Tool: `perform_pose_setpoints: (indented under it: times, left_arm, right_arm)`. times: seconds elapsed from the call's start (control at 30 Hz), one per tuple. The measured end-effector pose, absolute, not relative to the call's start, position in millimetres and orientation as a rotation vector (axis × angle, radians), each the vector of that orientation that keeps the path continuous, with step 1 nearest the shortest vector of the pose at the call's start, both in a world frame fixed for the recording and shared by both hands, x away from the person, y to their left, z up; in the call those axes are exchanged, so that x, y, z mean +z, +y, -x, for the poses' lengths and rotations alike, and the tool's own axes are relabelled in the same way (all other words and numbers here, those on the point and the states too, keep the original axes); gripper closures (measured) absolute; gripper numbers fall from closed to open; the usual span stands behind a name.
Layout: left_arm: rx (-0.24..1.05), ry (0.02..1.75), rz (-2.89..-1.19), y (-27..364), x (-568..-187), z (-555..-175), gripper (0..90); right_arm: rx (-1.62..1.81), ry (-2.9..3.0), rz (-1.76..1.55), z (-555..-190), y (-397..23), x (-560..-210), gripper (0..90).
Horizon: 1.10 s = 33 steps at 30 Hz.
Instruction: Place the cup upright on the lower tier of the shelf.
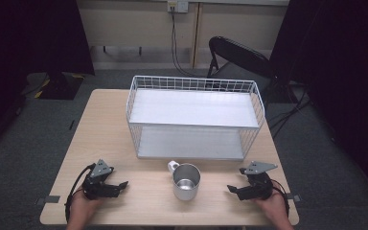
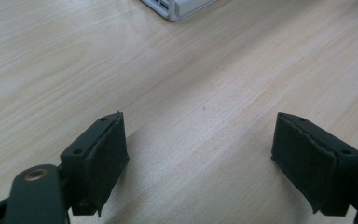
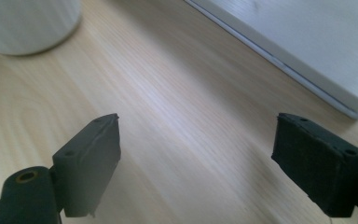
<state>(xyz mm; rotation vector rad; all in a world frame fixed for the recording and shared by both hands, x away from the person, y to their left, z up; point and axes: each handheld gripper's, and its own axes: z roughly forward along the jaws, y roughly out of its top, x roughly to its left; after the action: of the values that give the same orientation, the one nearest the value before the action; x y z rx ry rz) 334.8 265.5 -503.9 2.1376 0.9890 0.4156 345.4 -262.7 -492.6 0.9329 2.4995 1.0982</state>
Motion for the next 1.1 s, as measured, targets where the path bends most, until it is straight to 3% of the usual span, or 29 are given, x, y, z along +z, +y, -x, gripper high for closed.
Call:
perform_pose_setpoints:
  times: [0.63, 1.1]
  left_arm:
    - [0.422, 0.988, -2.137, 265, -504, -334, 17.6]
    - [0.423, 0.989, -2.136, 265, -504, -334, 17.6]
  right_arm:
    - [1.263, 2.566, -0.727, -342, -216, -433, 14.7]
    - [1.298, 2.604, -0.636, -337, -196, -413, 14.7]
